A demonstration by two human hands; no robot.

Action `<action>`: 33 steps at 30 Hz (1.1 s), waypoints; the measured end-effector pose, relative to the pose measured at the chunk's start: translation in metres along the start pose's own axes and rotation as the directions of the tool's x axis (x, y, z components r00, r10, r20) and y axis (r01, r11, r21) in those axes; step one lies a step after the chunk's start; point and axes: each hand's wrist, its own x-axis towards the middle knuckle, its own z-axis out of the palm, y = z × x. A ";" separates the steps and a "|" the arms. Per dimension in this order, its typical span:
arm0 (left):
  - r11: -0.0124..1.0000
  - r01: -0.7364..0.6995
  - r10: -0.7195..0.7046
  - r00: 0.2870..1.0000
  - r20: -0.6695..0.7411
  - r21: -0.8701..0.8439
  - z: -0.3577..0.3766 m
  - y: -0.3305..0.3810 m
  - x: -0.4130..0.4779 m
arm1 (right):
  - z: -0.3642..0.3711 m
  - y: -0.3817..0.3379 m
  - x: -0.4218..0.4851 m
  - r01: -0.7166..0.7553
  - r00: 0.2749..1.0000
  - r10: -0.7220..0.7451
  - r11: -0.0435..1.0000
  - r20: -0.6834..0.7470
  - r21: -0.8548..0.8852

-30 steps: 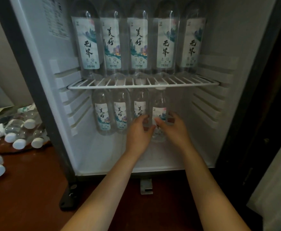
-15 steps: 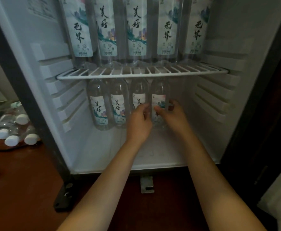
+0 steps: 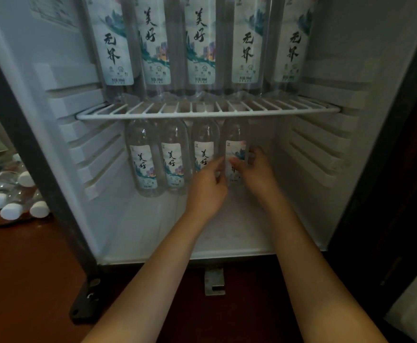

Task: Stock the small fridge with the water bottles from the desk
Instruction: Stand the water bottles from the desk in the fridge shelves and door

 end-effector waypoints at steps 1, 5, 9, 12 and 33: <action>1.000 -0.001 0.001 1.000 -0.004 0.006 0.000 0.000 0.000 | 0.000 0.000 -0.001 0.005 1.000 -0.005 1.000 -0.003 -0.003; 1.000 0.010 -0.010 1.000 0.001 -0.001 0.000 -0.002 0.001 | 0.000 0.000 -0.004 0.008 1.000 -0.008 1.000 0.003 0.009; 1.000 0.010 -0.010 1.000 0.012 -0.014 -0.001 -0.001 0.001 | 0.001 -0.001 -0.007 0.005 1.000 -0.005 1.000 0.005 0.009; 1.000 0.023 -0.022 1.000 0.020 -0.017 -0.003 0.000 0.001 | 0.003 -0.003 -0.009 0.000 1.000 0.000 1.000 -0.009 0.004; 0.994 0.103 -0.100 0.993 -0.063 0.040 -0.114 0.008 -0.096 | 0.051 -0.058 -0.116 0.057 0.984 -0.034 0.990 0.175 -0.126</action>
